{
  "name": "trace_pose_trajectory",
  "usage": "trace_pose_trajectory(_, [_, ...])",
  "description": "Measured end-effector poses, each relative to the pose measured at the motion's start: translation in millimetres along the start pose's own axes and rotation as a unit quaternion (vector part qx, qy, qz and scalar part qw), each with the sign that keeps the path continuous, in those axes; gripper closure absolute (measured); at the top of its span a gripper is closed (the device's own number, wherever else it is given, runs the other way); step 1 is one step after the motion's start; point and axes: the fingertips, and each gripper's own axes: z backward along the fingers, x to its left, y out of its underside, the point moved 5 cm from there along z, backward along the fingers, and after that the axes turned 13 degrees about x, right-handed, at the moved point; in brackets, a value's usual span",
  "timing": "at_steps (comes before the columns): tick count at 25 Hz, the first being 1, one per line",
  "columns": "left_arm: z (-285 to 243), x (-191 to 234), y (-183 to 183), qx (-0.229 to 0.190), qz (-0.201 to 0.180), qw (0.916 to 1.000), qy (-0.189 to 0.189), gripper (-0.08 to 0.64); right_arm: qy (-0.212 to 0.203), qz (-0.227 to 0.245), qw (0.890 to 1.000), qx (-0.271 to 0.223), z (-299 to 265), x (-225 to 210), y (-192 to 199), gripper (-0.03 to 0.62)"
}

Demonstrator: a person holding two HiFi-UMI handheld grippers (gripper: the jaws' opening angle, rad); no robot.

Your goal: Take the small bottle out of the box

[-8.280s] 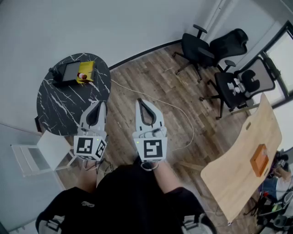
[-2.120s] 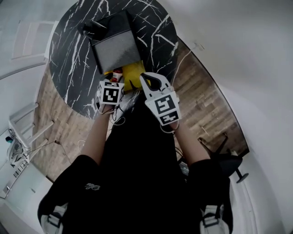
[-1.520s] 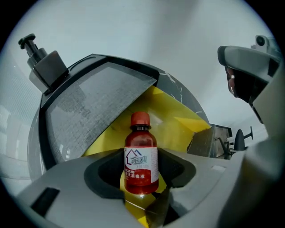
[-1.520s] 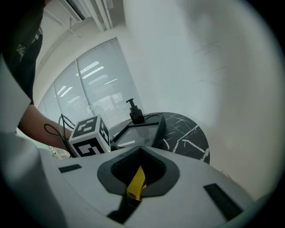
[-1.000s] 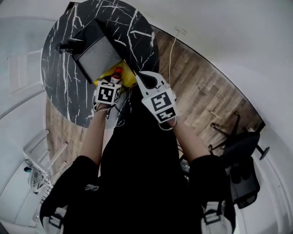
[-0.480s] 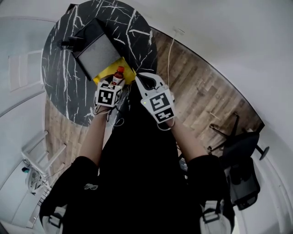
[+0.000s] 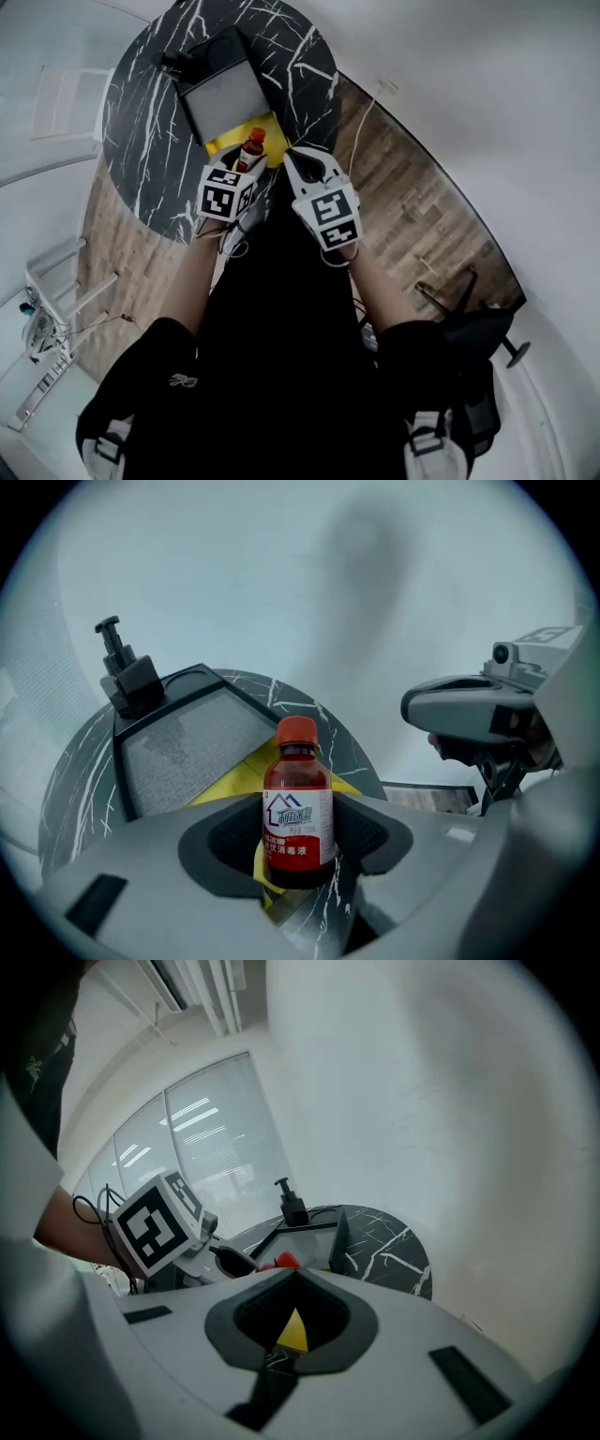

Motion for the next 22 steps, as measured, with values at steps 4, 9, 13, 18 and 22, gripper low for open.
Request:
trace_pose_trajectory(4, [21.4,0.0,-0.5,-0.037,0.029,0.9989,-0.007,0.351,-0.016,0.014,1.000,-0.002,-1.3,8.9,-6.1,0.596])
trace_pose_trajectory(9, [49.2,3.1,0.4,-0.086,0.062,0.9942,-0.019,0.351,-0.032,0.031,0.999,-0.008,-6.8,18.8,-20.4,0.596])
trace_pose_trajectory(13, [70.8,5.4,5.9,-0.134,0.083,0.9871,-0.030,0.351,-0.042,0.048,0.998,-0.018,-12.1,33.0,-32.1,0.596])
trace_pose_trajectory(18, [96.5,4.9,16.7,-0.187,0.112,0.9755,-0.033,0.351,-0.049,0.059,0.997,-0.023,-18.4,53.0,-37.7,0.596])
trace_pose_trajectory(22, [122.2,8.6,30.0,-0.230,0.128,0.9632,-0.057,0.351,-0.046,0.076,0.995,-0.042,-16.5,76.7,-46.3,0.597])
